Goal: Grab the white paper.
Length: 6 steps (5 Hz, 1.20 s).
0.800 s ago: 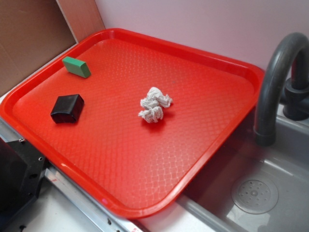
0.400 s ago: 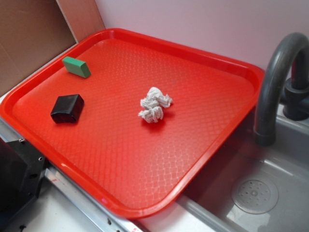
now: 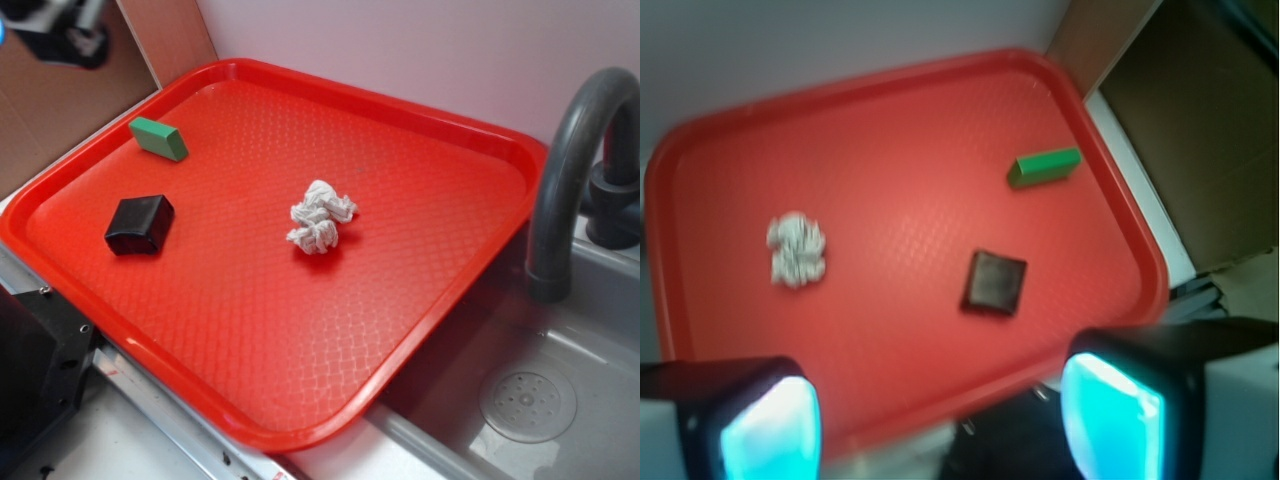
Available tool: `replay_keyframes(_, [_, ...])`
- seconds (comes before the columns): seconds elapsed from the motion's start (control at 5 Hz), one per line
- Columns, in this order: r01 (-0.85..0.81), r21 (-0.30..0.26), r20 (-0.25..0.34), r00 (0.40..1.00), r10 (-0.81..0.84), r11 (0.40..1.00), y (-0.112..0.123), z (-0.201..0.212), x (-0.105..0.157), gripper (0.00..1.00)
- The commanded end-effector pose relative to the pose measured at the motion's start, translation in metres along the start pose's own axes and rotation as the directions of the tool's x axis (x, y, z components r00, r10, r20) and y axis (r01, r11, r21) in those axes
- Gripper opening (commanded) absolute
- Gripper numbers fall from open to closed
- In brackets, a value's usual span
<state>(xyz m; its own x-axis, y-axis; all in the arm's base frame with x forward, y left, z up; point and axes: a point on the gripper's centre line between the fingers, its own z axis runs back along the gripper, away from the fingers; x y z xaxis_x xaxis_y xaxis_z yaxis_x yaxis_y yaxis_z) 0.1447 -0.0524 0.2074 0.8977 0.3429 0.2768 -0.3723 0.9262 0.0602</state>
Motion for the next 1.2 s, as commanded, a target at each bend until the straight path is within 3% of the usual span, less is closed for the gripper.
replay_keyframes(0.0, [0.050,-0.084,0.090,0.995,-0.043,0.995,-0.030,-0.017,0.016,1.00])
replay_keyframes(0.2, [0.126,-0.206,0.054,0.992,-0.117,0.970,-0.042,-0.036,0.027,1.00])
replay_keyframes(0.6, [0.176,-0.259,-0.043,0.980,-0.194,0.950,-0.071,-0.086,0.034,1.00])
replay_keyframes(1.0, [0.223,-0.189,-0.091,0.966,-0.243,0.956,-0.088,-0.121,0.028,1.00])
